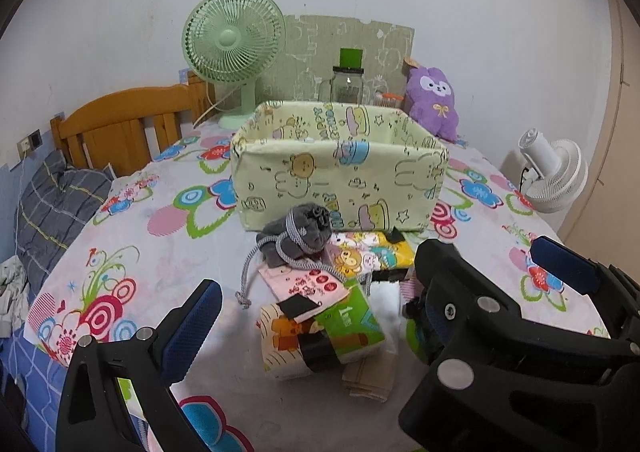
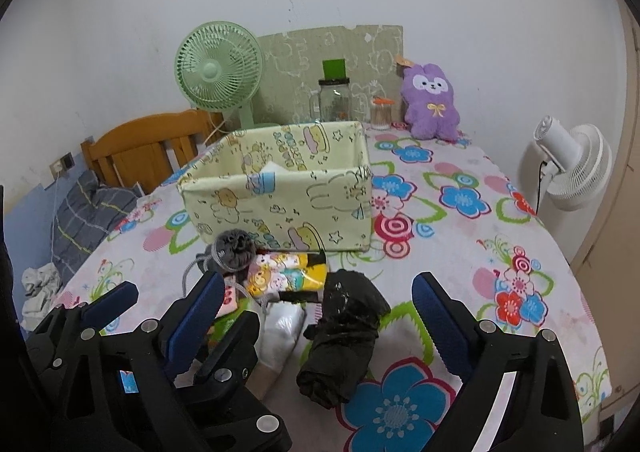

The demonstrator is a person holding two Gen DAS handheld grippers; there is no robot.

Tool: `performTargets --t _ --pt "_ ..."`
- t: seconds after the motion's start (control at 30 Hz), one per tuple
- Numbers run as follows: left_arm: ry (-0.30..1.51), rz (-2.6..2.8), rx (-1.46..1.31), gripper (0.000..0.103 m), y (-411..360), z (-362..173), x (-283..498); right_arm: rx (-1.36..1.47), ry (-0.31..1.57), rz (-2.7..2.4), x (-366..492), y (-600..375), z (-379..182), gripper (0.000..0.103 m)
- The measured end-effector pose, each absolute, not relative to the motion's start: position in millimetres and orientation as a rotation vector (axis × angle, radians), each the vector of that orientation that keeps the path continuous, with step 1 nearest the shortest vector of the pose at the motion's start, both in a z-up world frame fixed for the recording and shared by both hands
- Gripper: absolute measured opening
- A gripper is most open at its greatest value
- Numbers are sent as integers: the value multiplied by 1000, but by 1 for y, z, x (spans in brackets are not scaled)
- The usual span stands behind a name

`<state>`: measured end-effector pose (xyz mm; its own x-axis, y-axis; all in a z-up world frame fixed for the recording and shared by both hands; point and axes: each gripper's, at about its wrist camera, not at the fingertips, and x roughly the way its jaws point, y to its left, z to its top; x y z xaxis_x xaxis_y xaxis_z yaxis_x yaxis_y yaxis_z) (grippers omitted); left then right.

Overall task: Organize soft objects
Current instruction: 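Grasp the black plastic-wrapped bundle with the right gripper while the left approaches the green tissue pack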

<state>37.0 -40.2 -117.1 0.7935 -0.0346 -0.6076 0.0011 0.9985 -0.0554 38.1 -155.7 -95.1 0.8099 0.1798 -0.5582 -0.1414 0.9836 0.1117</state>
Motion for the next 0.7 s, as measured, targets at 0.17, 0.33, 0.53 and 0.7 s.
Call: performTargets --t 0.17,0.33,0.53,0.7 --pt "685 -8 -56 103 -41 -129 39 61 637 158 42 -155 -108 96" --pt "718 2 -74 103 -41 -138 44 63 663 149 47 -155 -116 92" --pt "747 9 -76 102 -42 -146 51 71 707 132 55 -156 -125 86" --pt "775 9 -85 102 -42 -153 57 79 730 127 62 -156 -131 84"
